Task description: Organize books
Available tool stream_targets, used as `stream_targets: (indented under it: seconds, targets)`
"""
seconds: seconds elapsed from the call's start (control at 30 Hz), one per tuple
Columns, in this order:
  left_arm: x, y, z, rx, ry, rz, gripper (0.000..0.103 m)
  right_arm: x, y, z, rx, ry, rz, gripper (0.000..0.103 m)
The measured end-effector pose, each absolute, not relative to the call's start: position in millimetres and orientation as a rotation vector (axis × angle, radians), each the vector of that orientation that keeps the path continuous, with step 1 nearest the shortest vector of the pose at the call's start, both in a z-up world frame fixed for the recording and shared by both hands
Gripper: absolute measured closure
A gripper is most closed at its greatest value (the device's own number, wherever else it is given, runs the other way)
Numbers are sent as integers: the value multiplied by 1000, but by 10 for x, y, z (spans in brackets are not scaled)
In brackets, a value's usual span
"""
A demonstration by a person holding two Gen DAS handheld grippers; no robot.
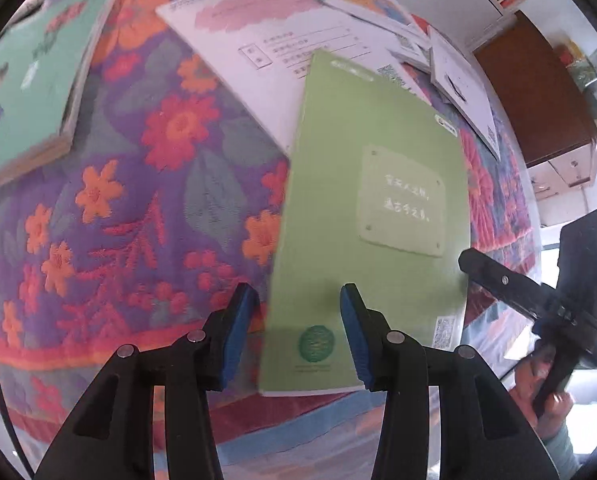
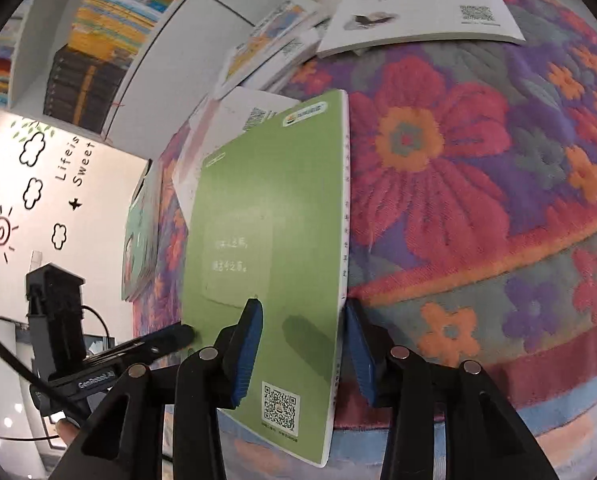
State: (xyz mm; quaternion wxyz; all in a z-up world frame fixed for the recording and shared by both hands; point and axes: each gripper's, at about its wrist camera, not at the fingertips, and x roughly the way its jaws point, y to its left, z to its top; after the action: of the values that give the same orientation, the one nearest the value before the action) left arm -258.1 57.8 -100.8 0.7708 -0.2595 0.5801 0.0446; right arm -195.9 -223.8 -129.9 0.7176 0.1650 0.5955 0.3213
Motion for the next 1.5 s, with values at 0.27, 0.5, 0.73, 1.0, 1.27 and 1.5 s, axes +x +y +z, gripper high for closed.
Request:
stream_targets:
  seconds: [0.27,0.5,0.73,1.0,1.27,1.5]
  targets:
    - [-2731,353,-970,-648,1263,100,56,-1997,-2645,-1272,731,1391,974,54]
    - [-2890,311,-1123,-895,1213,30,55,-1844,-2762,-930,791,1317,1115,52]
    - [-3195,657,-925,-864,1186,193,56,-2002,-2315,-574,779,1319,1337,52]
    - [-4302,1855,-426,-985,895,554,56,-2623,-1318,-611,531,1490,1487,49]
    - [-4579,1877,-623,-965,983,522,57,-2861,-1013,-905,225,1581,1370,48]
    - [-4188,1660,-932,-934,1110,482,56,-2804,-790,-934,-108,1470,1111,47]
